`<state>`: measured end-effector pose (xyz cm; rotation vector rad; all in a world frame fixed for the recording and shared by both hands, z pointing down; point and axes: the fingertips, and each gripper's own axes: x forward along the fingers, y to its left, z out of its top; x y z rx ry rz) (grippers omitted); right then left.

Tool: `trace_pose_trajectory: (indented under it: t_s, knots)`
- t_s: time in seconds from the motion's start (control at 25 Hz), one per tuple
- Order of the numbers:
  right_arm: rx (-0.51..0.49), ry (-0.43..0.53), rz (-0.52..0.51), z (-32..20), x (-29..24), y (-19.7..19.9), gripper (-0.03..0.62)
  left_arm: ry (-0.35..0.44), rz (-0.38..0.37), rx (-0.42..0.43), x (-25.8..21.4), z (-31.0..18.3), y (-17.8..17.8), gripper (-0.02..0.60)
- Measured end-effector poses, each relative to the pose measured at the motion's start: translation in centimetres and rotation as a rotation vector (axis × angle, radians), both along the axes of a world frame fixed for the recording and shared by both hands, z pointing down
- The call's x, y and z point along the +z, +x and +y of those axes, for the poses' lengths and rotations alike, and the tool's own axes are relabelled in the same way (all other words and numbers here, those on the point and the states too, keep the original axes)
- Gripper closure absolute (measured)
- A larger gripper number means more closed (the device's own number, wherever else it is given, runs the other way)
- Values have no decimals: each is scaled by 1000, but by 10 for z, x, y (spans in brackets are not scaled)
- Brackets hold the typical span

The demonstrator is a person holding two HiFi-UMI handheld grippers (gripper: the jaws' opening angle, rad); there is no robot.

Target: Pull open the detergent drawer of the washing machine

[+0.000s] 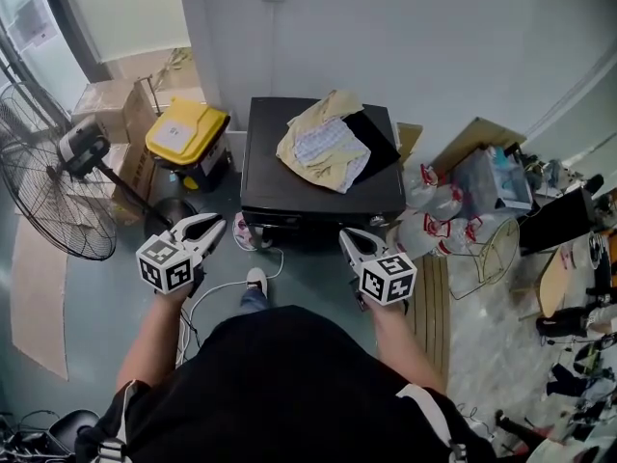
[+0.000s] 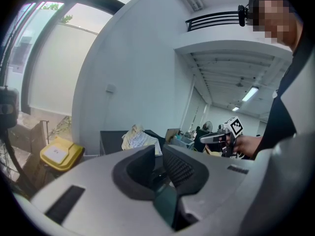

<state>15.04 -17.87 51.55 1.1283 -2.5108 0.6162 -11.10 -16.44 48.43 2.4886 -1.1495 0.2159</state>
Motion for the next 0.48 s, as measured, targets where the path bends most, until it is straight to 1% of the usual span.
trace_pose_trajectory:
  t_s: [0.48]
  knots:
    - [14,-35,8,-21,15,-6,592,-25,-8,31,11,-26,2,526]
